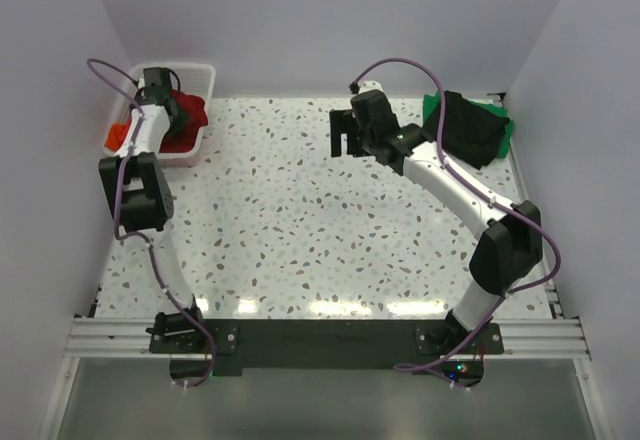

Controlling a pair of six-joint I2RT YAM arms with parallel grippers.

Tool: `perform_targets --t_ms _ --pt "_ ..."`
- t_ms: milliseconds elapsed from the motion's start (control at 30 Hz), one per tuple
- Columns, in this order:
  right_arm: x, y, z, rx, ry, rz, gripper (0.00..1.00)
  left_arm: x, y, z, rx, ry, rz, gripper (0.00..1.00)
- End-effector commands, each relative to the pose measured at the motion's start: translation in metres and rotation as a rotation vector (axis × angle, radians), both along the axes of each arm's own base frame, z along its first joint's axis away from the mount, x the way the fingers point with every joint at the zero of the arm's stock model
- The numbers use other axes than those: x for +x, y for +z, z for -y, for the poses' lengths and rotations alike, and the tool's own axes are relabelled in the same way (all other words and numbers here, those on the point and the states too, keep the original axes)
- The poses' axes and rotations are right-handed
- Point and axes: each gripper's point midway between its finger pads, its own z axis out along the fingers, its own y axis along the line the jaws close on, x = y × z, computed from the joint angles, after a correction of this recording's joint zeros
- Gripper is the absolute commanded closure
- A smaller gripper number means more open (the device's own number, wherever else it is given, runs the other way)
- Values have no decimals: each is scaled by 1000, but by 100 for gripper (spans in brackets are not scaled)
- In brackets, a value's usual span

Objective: Fold and stack the t-shirts
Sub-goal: Grab the tshirt from the pile

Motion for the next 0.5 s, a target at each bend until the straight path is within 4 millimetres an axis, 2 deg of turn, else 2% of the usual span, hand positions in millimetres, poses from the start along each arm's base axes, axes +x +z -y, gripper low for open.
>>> perform_targets --t_ms 0,33,100,133,200,233,267,367,400,433,467 --pt "3 14 3 13 -25 35 9 1 73 9 17 -71 177 100" --pt "3 14 4 16 -33 33 10 -2 92 12 24 -82 209 100" --pt "2 16 5 19 -40 37 10 -9 104 24 27 -129 229 100" --pt "2 16 6 19 -49 38 10 -12 129 30 34 -146 285 100" --pt "1 21 13 16 -78 53 10 -19 143 46 31 -185 317 100" --pt "1 22 16 12 -90 55 10 -25 164 52 40 -198 357 100" --pt "1 27 21 5 -111 72 10 -28 172 59 36 -215 370 100" --pt "2 38 33 -9 -170 97 10 -39 207 90 36 -299 436 100" --pt "2 47 41 -17 -209 123 10 -46 223 110 44 -346 464 100" --pt "1 49 47 -23 -246 124 10 -49 232 115 53 -359 480 100" --pt "1 53 54 -25 -279 133 10 -54 244 145 42 -429 509 100"
